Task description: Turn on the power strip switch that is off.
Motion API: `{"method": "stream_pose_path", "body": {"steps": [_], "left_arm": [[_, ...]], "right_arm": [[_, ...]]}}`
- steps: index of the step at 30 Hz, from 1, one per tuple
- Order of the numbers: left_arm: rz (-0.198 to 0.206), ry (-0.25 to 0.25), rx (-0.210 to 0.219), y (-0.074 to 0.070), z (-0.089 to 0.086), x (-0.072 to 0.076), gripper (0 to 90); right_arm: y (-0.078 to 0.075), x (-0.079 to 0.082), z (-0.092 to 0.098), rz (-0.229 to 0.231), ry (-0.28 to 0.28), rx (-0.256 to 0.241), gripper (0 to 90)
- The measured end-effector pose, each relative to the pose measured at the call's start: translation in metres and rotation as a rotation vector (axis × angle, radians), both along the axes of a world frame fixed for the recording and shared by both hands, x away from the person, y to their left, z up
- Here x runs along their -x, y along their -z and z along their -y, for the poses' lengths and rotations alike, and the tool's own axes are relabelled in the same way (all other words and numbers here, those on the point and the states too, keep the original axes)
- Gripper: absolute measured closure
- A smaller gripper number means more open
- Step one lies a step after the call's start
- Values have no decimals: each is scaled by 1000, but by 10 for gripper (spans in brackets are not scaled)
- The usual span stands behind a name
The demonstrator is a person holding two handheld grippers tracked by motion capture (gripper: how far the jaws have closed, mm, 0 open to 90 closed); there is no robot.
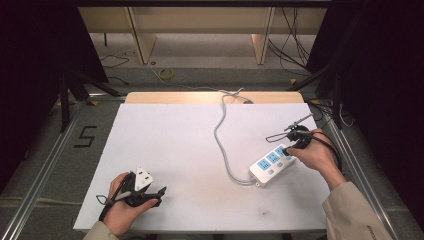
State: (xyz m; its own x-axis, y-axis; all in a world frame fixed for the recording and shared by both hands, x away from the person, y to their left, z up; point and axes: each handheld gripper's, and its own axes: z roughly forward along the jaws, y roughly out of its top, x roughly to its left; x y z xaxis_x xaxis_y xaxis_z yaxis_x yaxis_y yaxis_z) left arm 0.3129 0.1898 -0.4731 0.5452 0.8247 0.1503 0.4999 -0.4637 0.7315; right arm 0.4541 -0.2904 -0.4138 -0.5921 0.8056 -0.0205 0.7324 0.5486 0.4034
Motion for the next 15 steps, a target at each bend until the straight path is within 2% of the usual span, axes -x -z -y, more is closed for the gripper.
{"method": "stream_pose_path", "body": {"steps": [10, 15], "left_arm": [[-1, -1, 0, 0, 0, 0, 259], [0, -2, 0, 0, 0, 0, 260]], "right_arm": [[-3, 6, 0, 26, -9, -16, 900], [1, 11, 2, 30, -10, -41, 900]]}}
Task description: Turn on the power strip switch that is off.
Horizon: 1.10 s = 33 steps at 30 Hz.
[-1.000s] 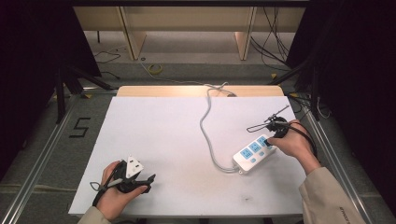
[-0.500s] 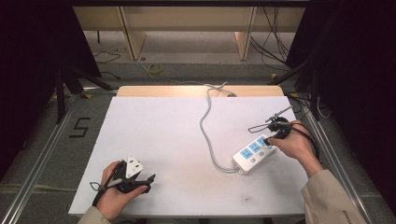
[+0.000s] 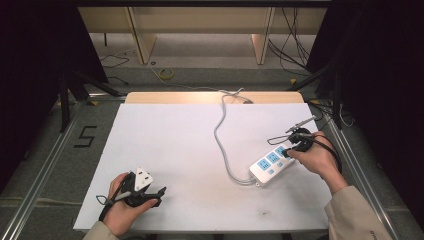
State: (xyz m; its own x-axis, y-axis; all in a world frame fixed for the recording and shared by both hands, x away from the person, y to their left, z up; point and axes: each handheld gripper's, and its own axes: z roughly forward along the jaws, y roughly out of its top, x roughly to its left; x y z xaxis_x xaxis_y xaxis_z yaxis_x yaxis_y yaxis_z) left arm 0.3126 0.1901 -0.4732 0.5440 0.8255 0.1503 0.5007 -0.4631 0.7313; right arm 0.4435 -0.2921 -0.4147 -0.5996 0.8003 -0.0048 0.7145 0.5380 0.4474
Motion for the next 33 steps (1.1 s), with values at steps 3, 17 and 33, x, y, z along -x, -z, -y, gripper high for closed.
{"method": "stream_pose_path", "body": {"steps": [3, 17, 33], "left_arm": [[-1, 0, 0, 0, 0, 0, 260], [-3, -1, -2, 0, 0, 0, 260], [-1, -6, 3, 1, -1, 0, 260]], "right_arm": [[1, 3, 2, 18, 1, -15, 900], [1, 15, 9, 60, 7, -76, 864], [2, 33, 10, 114, -14, -136, 760]]}}
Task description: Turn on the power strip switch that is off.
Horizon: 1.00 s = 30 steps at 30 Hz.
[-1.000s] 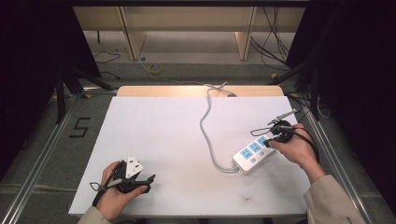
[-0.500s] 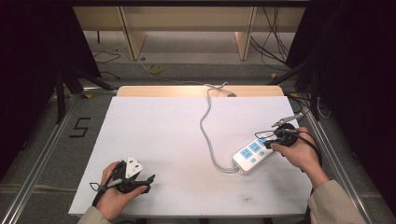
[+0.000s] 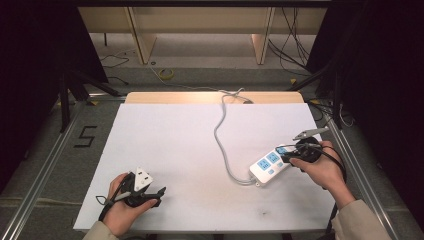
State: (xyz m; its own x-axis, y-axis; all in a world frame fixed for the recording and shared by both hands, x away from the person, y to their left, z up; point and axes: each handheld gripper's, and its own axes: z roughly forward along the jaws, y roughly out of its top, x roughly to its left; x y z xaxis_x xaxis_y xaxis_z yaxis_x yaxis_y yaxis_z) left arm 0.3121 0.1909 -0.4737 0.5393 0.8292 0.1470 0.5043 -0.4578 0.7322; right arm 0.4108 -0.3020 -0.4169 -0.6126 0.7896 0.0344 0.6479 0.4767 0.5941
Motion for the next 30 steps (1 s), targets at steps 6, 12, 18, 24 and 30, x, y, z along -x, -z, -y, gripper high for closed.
{"method": "stream_pose_path", "body": {"steps": [6, 12, 18, 24, 30], "left_arm": [[-2, 0, -1, 0, 0, 0, 260], [-2, -1, -1, 0, 0, 0, 260], [-2, -2, 0, 0, -1, 0, 260], [-4, 0, -5, 0, -1, 0, 260], [-4, -3, -2, 1, -1, 0, 259]], "right_arm": [[3, 8, 3, 32, 3, -33, 707], [6, 16, 6, 58, 4, -64, 635], [12, 25, 8, 89, -2, -88, 587], [19, 35, 11, 119, -11, -102, 551], [28, 49, 16, 168, -1, -144, 518]]}}
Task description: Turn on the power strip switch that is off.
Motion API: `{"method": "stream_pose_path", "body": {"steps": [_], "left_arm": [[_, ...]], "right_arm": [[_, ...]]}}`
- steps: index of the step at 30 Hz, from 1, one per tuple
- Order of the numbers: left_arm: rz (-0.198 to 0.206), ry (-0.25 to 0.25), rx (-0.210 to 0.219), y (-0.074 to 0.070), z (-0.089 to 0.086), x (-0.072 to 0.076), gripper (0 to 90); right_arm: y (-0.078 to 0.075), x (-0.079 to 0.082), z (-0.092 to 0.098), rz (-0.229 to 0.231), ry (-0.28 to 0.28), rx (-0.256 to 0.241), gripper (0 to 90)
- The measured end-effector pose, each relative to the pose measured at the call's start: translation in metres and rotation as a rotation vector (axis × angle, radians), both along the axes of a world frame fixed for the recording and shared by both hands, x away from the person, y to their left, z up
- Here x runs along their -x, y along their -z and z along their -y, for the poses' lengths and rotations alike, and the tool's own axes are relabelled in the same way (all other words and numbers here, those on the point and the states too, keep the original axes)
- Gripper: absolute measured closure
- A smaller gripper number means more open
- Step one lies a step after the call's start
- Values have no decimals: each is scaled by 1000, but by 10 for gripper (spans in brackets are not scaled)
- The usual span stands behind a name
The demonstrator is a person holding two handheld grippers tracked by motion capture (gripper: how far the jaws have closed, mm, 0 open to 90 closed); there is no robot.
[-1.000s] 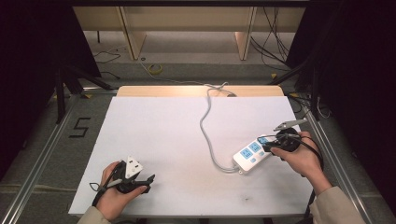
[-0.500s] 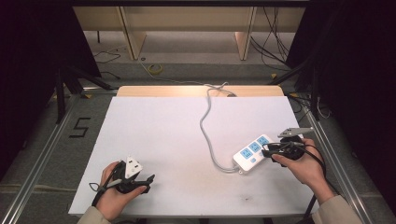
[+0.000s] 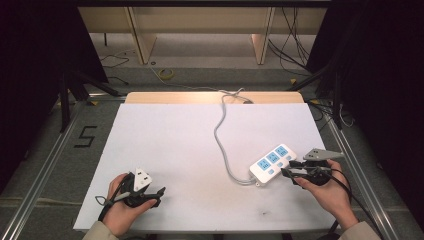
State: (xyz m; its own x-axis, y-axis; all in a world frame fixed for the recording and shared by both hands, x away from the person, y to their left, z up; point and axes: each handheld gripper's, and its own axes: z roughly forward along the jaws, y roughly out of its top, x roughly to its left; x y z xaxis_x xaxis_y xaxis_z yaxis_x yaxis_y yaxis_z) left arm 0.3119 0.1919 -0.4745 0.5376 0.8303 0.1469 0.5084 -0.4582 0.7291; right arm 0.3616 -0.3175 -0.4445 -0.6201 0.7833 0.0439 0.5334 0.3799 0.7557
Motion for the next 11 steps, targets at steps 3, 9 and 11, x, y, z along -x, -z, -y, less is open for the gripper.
{"method": "stream_pose_path", "body": {"steps": [3, 9, 11], "left_arm": [[-1, 2, -5, 0, 0, 0, 258], [-2, 4, -3, 1, 0, -1, 255], [-2, -2, 7, 3, 0, -2, 252]], "right_arm": [[5, 7, 2, 23, 13, -24, 495], [11, 13, 1, 50, 15, -61, 438], [12, 15, 0, 48, 10, -69, 425]]}}
